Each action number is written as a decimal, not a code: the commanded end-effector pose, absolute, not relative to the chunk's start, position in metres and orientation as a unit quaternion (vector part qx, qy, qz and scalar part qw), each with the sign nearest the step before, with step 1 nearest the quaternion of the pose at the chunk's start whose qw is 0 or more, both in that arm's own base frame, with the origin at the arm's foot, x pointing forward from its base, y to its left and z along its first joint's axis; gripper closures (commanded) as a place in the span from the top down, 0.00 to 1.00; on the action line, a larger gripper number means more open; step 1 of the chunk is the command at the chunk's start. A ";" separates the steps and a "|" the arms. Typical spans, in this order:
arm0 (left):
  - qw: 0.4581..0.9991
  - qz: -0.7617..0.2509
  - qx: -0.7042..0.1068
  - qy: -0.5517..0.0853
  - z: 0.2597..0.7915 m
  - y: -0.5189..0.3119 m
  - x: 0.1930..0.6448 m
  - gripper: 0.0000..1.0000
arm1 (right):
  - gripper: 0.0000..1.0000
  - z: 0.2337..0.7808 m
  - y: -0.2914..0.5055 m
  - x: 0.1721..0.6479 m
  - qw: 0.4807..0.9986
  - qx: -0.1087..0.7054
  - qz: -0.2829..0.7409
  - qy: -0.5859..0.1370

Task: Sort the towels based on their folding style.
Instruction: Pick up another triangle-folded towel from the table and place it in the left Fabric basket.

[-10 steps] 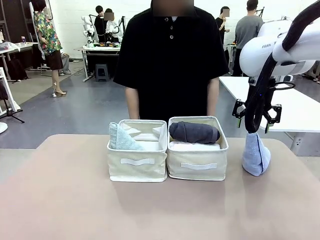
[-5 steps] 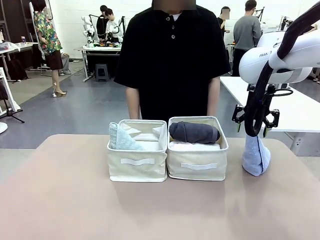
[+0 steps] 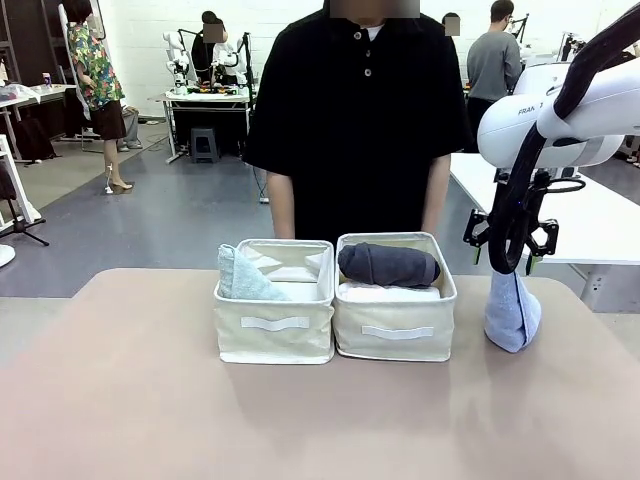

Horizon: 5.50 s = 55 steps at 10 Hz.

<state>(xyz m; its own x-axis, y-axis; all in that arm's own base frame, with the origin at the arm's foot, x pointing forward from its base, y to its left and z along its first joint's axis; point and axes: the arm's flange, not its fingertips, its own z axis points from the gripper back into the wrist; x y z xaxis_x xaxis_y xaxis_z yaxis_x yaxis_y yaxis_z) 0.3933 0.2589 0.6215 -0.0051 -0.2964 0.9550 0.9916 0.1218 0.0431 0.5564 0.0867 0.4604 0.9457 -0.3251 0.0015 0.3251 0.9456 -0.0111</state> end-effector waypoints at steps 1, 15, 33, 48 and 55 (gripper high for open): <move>0.597 -0.543 -0.374 -0.457 0.621 0.257 0.391 1.00 | 1.00 0.445 0.092 0.557 0.990 -0.003 -0.142 0.016; 0.597 -0.543 -0.374 -0.457 0.621 0.257 0.391 1.00 | 0.00 0.444 0.083 0.550 0.984 -0.010 -0.171 0.042; 0.597 -0.543 -0.374 -0.457 0.621 0.257 0.391 1.00 | 0.17 0.708 0.102 0.352 0.977 -0.055 0.156 -0.132; 0.597 -0.543 -0.374 -0.457 0.621 0.257 0.391 1.00 | 0.17 0.752 0.330 0.397 0.775 -0.024 0.614 -0.151; 0.597 -0.543 -0.374 -0.457 0.621 0.257 0.391 1.00 | 0.17 0.748 0.398 0.502 0.641 -0.102 0.752 -0.110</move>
